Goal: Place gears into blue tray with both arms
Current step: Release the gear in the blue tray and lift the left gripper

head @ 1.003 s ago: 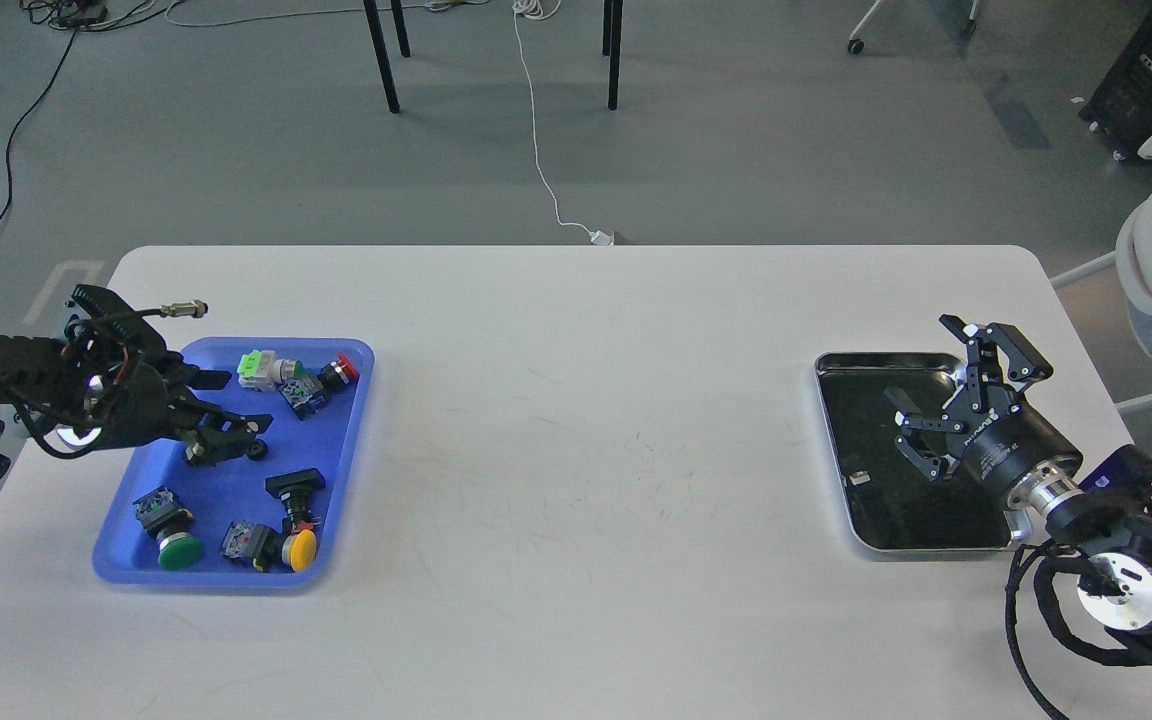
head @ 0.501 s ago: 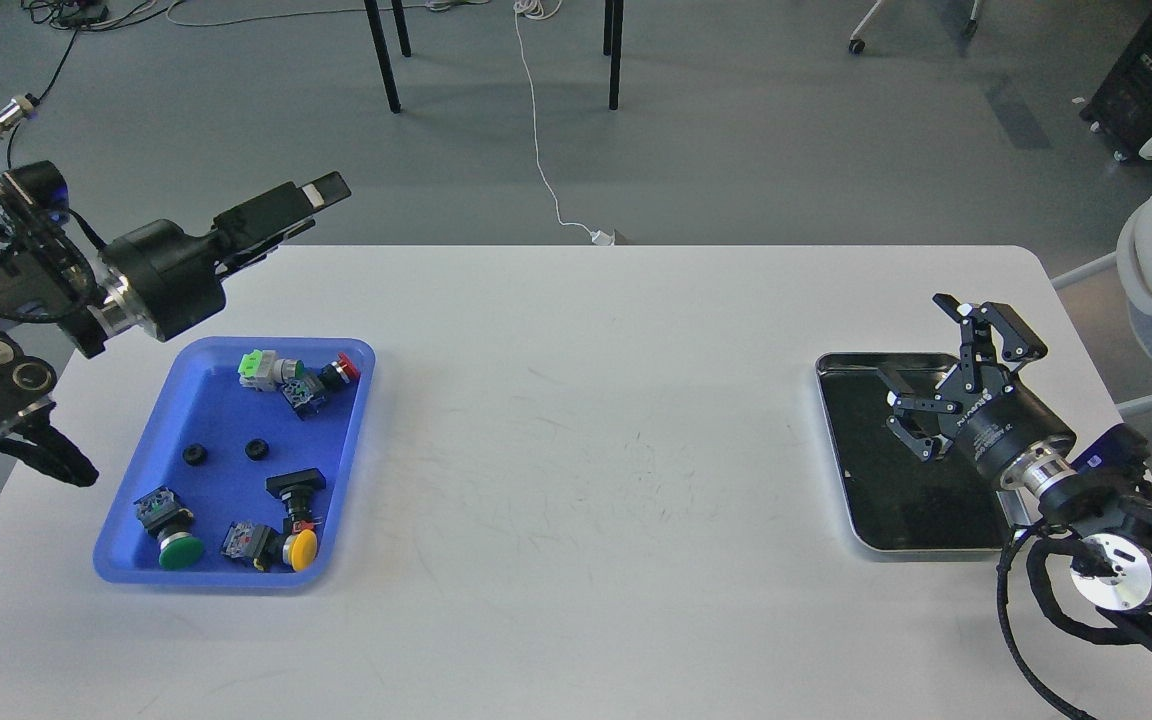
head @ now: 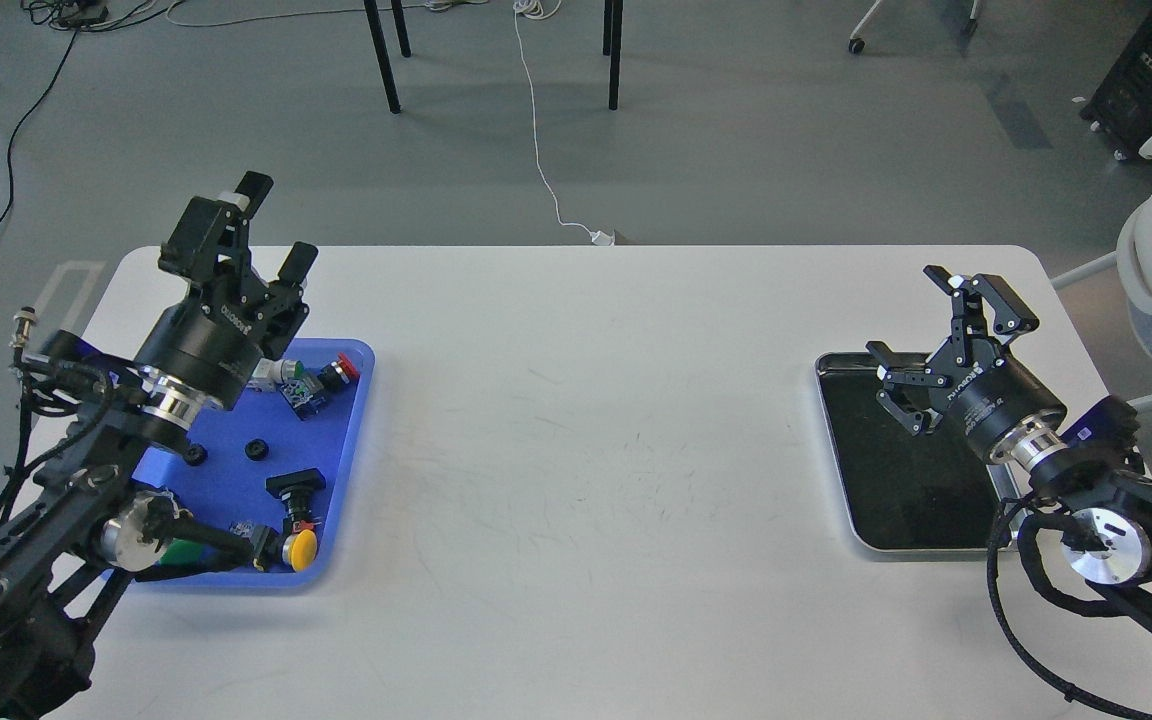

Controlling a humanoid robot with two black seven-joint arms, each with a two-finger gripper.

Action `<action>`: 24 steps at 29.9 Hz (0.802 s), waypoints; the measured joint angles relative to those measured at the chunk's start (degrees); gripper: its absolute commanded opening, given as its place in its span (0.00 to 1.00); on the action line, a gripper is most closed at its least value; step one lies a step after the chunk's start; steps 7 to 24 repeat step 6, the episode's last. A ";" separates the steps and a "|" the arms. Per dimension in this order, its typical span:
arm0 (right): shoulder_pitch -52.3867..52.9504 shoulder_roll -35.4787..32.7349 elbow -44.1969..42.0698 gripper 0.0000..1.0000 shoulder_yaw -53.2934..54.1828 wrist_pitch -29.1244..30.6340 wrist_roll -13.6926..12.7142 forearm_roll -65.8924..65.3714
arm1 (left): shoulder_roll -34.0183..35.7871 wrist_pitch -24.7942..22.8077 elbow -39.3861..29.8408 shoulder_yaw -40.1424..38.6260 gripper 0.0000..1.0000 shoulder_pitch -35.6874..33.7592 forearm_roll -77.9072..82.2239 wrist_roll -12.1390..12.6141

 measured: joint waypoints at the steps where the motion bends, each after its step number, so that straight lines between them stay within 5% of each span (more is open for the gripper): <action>1: -0.11 0.10 -0.01 0.99 0.14 -0.05 0.00 0.00 | -1.21 -1.32 0.90 -1.02 0.98 0.72 0.00 0.58; 6: -0.30 0.46 0.19 0.99 0.29 -0.06 0.00 0.00 | -3.98 -3.42 2.36 -2.61 0.98 2.22 0.02 2.58; 24: -0.30 0.46 0.19 0.99 0.29 -0.06 0.00 0.00 | -3.98 -3.42 2.36 -2.61 0.98 2.22 0.02 2.58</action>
